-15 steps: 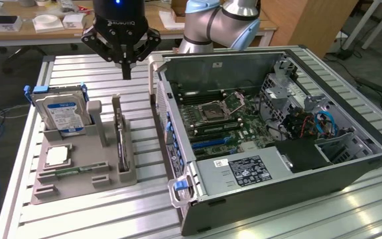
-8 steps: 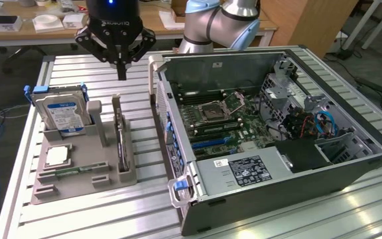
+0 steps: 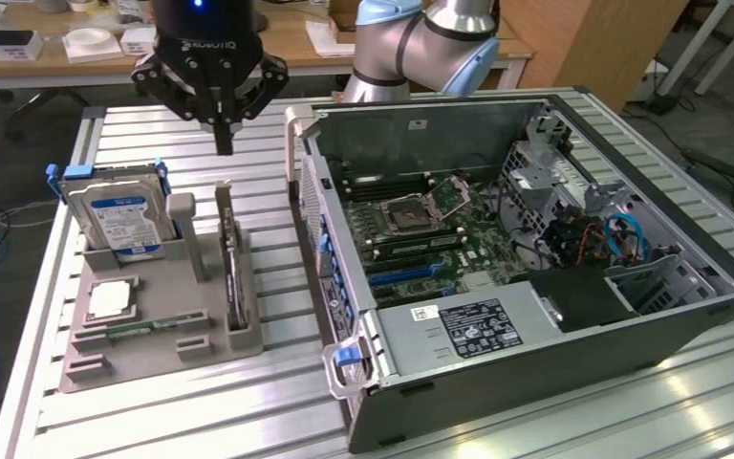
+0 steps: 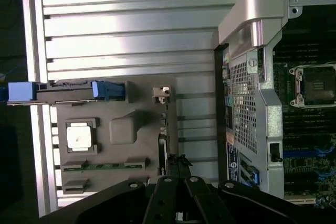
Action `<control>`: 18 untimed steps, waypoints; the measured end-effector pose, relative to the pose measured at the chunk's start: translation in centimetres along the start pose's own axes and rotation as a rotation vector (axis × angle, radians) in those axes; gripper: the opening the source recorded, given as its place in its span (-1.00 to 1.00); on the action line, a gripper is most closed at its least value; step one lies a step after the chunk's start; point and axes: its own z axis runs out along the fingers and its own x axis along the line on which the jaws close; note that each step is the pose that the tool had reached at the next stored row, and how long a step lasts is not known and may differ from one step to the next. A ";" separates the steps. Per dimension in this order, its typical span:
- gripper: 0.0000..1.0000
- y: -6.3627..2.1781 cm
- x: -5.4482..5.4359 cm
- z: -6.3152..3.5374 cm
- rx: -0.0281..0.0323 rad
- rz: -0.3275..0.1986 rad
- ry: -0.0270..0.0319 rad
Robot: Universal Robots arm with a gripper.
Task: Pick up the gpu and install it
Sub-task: 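Reach for the gpu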
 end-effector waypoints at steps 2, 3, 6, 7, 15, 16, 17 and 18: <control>-0.80 -0.02 0.2 0.01 0.0000 0.000 0.0000; -0.80 -0.03 0.3 0.00 0.0000 0.000 0.0000; -0.80 -0.06 0.7 0.01 0.0000 0.000 0.0000; -0.80 -0.08 0.8 0.01 0.0000 0.000 0.0000; -0.80 -0.15 1.5 0.02 0.0000 0.000 0.0000; -0.80 -0.15 1.6 0.02 -0.0001 0.000 0.0000; -0.80 -0.16 1.6 0.02 0.0000 0.000 0.0001; -0.80 -0.16 1.7 0.02 -0.0001 0.000 -0.0001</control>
